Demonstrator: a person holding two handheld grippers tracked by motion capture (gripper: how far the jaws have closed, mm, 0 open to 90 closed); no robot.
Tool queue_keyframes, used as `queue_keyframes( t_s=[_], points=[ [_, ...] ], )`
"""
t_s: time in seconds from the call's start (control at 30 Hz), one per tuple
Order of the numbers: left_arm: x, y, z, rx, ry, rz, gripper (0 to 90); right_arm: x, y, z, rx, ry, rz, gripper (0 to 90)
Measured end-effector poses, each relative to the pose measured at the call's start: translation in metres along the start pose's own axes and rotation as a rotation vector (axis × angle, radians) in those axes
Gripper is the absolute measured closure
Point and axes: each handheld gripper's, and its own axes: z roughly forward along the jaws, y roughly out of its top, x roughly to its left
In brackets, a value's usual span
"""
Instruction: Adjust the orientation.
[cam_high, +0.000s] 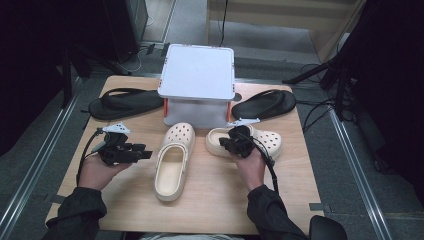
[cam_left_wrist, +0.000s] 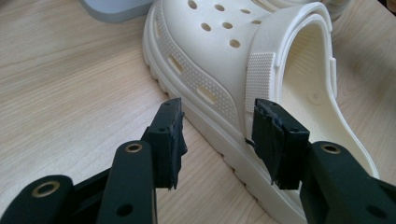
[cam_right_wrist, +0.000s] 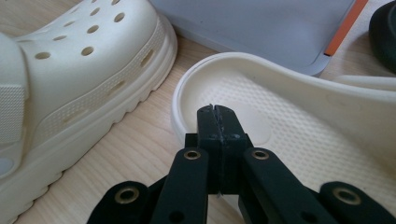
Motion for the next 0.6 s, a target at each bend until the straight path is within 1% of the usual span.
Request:
queue_keyframes(
  t_s=[0.07, 0.2, 0.27, 0.37, 0.47, 0.6],
  points=[
    [-0.0001, -0.0019, -0.0013, -0.005, 0.01, -0.003, 52.8, -0.0005, 0.0004, 0.0034, 0.016, 0.001, 0.007, 90.0],
    [0.0005, -0.0043, -0.0035, -0.007, 0.013, -0.008, 51.7, -0.0015, 0.0006, 0.0058, 0.017, 0.006, 0.003, 90.0],
    [0.0004, -0.0047, -0.0037, -0.005, 0.017, -0.003, 52.2, -0.0017, 0.0004, 0.0064, 0.017, 0.009, 0.005, 90.0],
    [0.0002, -0.0043, -0.003, -0.004, 0.015, -0.002, 52.2, -0.0018, -0.0003, 0.0057, 0.02, 0.015, 0.0, 90.0],
    [0.0009, -0.0029, -0.002, 0.0, 0.009, 0.001, 52.1, -0.0016, -0.0028, 0.0044, 0.02, 0.034, 0.003, 90.0],
    [0.0018, 0.0004, -0.0001, -0.004, 0.008, 0.006, 51.7, 0.0027, -0.0077, 0.0006, 0.027, 0.048, -0.004, 90.0]
  ],
)
